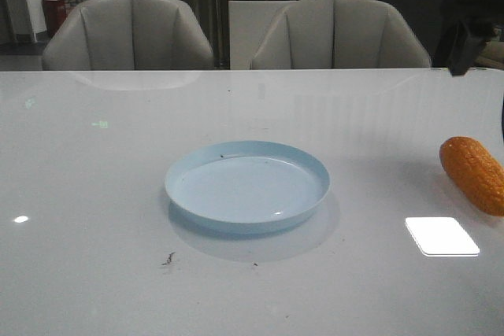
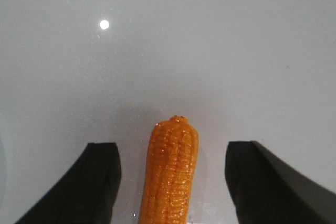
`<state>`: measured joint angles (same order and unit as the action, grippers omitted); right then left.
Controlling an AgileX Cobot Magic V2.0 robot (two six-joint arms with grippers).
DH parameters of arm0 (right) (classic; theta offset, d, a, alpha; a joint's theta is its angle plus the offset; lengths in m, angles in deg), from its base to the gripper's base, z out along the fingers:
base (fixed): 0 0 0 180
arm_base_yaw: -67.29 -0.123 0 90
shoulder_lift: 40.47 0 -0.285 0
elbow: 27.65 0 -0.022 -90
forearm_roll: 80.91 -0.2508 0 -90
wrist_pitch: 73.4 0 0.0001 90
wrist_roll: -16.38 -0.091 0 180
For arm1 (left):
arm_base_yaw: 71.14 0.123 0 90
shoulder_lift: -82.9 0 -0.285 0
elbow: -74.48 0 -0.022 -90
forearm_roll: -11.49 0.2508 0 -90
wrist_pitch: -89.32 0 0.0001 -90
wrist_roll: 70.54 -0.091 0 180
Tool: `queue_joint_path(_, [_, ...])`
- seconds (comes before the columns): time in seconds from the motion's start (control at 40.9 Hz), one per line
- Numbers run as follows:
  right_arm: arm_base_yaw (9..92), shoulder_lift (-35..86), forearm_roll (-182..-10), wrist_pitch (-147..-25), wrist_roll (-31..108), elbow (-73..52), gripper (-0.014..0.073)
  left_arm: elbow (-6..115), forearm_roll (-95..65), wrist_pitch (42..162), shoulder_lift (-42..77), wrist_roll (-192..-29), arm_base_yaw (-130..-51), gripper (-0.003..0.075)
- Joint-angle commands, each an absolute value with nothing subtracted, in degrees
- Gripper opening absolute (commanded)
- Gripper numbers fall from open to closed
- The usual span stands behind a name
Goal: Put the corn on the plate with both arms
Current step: 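Lower the right gripper over the orange corn cob and grasp it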
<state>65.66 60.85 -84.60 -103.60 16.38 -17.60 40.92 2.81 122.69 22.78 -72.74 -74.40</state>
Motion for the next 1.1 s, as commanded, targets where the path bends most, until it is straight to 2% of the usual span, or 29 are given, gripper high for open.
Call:
queue_joint_path(0.0, [65.52,61.85,-84.11,-101.19,16.38,-19.55,0.0535,42.47,1.81,118.54,23.53,-72.2,-74.31,0.0426])
queue_joint_path(0.734, [65.52,72.98,-84.11,-99.75,16.38,-19.55,0.0525,42.47,1.81,121.65,23.53,-72.2,-74.31,0.0426])
queue_joint_path(0.807, [65.52,73.05,-84.11,-99.54,16.38,-19.55,0.0474,42.47,1.81,121.65,23.53,-72.2,-74.31,0.0426])
queue_joint_path(0.954, [65.41,73.05,-84.11,-100.59,16.71,-21.38,0.0295,42.47,1.81,121.65,23.53,-72.2,-74.31,0.0426])
queue_joint_path(1.076, [65.36,73.05,-84.11,-103.66,16.71,-26.09,0.0273,42.47,1.81,121.55,23.53,-72.2,-74.31,0.0426])
